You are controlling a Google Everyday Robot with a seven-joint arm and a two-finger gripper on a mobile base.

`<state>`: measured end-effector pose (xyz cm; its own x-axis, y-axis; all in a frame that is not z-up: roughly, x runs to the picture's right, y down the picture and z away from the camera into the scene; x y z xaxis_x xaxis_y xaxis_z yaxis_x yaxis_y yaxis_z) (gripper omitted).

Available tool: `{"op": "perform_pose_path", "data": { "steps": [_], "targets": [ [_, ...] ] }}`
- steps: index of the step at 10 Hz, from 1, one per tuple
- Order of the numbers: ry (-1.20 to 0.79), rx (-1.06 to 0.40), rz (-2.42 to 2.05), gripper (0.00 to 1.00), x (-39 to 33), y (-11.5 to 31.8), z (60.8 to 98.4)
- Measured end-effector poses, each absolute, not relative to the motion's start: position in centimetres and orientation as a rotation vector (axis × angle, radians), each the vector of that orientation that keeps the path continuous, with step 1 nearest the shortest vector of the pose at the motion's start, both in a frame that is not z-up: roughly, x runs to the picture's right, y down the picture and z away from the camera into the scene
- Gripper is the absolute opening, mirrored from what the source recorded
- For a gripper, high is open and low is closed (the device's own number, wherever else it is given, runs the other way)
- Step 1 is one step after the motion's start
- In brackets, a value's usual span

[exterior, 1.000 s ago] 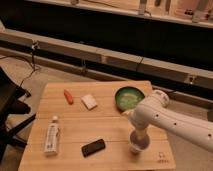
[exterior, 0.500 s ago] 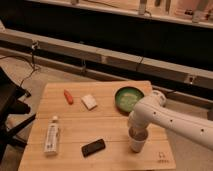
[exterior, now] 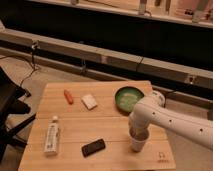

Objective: Pick up the ceramic cup

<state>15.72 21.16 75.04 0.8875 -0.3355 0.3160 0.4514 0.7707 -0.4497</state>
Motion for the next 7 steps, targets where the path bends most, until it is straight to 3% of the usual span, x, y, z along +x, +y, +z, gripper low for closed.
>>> {"op": "perform_pose_path", "data": {
  "steps": [7],
  "targets": [
    [-0.220, -0.523, -0.454, 0.00, 15.2, 19.0, 72.7]
  ]
}}
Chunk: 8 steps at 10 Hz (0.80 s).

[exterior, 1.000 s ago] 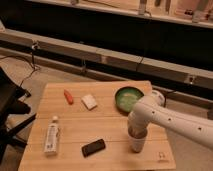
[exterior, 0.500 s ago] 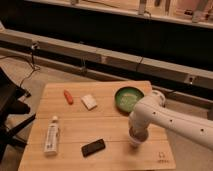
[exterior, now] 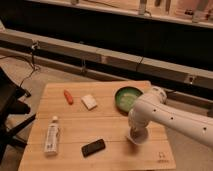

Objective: Pick up the ceramic cup

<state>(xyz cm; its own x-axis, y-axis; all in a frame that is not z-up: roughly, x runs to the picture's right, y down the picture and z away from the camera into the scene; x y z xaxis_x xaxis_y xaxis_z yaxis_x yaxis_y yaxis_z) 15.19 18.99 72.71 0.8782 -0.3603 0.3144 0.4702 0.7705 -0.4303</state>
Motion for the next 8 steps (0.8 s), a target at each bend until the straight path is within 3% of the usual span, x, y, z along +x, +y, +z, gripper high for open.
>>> {"op": "perform_pose_path", "data": {
  "steps": [8],
  "targets": [
    [-0.218, -0.512, -0.468, 0.00, 14.95, 17.87, 71.59]
  ]
}}
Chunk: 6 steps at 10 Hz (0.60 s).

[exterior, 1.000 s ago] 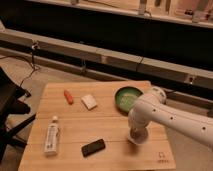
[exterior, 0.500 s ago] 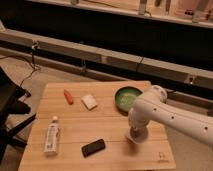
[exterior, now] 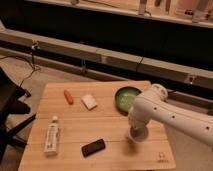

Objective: Pick up the ceramic cup

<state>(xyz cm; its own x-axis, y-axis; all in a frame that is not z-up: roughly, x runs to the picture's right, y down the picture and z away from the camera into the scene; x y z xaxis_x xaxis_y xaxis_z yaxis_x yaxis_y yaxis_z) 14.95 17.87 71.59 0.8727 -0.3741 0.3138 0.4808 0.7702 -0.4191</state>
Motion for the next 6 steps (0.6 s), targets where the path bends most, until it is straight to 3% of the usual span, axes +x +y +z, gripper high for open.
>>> {"op": "perform_pose_path", "data": {
  "steps": [6],
  "targets": [
    [-0.216, -0.505, -0.475, 0.00, 14.83, 17.23, 70.95]
  ]
}}
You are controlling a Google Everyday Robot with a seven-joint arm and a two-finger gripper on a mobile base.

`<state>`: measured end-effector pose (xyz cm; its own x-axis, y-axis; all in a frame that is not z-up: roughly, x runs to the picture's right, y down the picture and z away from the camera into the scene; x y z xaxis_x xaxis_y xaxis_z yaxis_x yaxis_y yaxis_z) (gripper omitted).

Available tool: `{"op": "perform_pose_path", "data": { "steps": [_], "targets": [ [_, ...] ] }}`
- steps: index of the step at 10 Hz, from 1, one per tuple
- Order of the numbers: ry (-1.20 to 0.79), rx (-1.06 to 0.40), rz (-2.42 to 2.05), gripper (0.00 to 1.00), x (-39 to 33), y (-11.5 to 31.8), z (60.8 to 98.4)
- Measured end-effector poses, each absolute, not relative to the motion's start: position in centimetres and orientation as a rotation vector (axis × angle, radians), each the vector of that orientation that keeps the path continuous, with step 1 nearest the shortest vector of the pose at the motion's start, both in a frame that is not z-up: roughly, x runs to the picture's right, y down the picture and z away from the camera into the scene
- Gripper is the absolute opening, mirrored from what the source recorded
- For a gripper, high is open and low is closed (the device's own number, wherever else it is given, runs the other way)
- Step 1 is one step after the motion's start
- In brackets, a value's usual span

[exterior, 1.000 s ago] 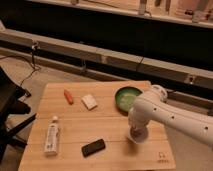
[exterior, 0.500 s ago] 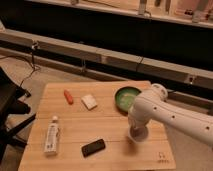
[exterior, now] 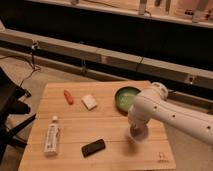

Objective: Pick up the ceramic cup

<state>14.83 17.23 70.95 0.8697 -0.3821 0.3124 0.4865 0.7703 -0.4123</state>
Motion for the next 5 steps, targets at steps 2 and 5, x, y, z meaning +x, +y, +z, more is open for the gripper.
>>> {"op": "perform_pose_path", "data": {
  "steps": [2, 5],
  "targets": [
    [-0.215, -0.503, -0.478, 0.00, 14.81, 17.04, 70.78],
    [-0.216, -0.499, -0.480, 0.00, 14.77, 16.81, 70.56]
  ]
}}
